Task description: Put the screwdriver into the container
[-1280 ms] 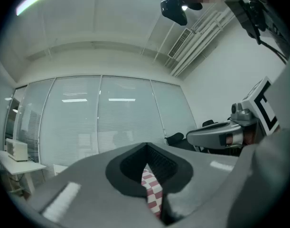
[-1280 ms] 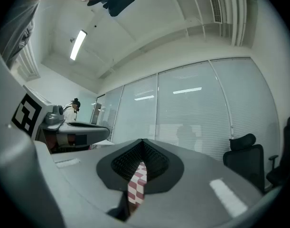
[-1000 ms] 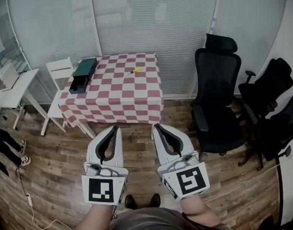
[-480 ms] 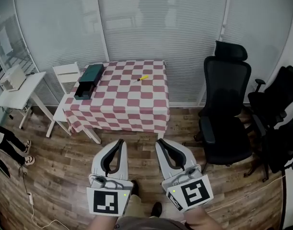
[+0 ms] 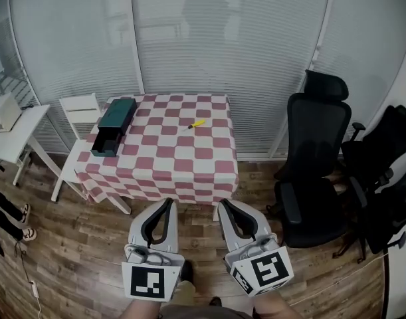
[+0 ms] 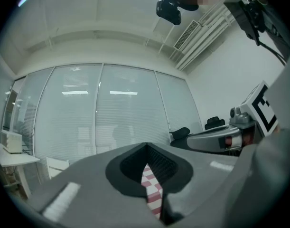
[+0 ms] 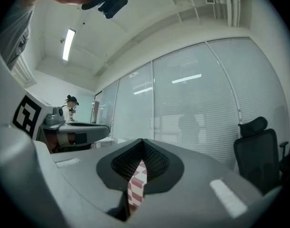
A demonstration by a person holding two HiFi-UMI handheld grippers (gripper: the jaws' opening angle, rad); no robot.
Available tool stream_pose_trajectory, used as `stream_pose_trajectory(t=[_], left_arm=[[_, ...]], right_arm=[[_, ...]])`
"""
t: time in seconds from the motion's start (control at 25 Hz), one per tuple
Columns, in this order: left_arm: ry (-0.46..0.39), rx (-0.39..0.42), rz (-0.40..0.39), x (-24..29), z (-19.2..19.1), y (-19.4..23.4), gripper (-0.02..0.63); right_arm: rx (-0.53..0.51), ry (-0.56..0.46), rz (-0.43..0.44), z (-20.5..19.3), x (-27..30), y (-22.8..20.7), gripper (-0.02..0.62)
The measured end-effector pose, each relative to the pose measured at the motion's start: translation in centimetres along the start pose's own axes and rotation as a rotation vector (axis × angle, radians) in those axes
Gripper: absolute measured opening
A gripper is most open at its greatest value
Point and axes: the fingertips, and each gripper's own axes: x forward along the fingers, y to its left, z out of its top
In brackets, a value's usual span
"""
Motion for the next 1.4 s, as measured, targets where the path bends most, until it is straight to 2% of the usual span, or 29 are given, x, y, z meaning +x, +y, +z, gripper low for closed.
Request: stream_pose_trajectory(t=[0.24,0.52,0.92,1.4], left_arm=[[-0.054,-0.019,-0.031,5.4,0.1,5.6,0.000],[-0.094,-0.008,-0.073,9.4,0.2,9.7,0.000],[-0.049,-0.046,-0.111,13.5,-2.4,10.9,0.000],[0.033,-0.014,-0.115,22.6,-6.4,12.3,0.000]], right_arm=[[-0.014,0.007,-0.036,0.8,7.7,-1.4,0.025],[-0.018,-0.001,-0.070,1.6,13.7,-2.4,0.023],[0.000,0.040,-0.121,0.1,17.3,-4.9,0.025],[0.083,0.045,-0.128,-2.5,24.8,-11.9,0.025]])
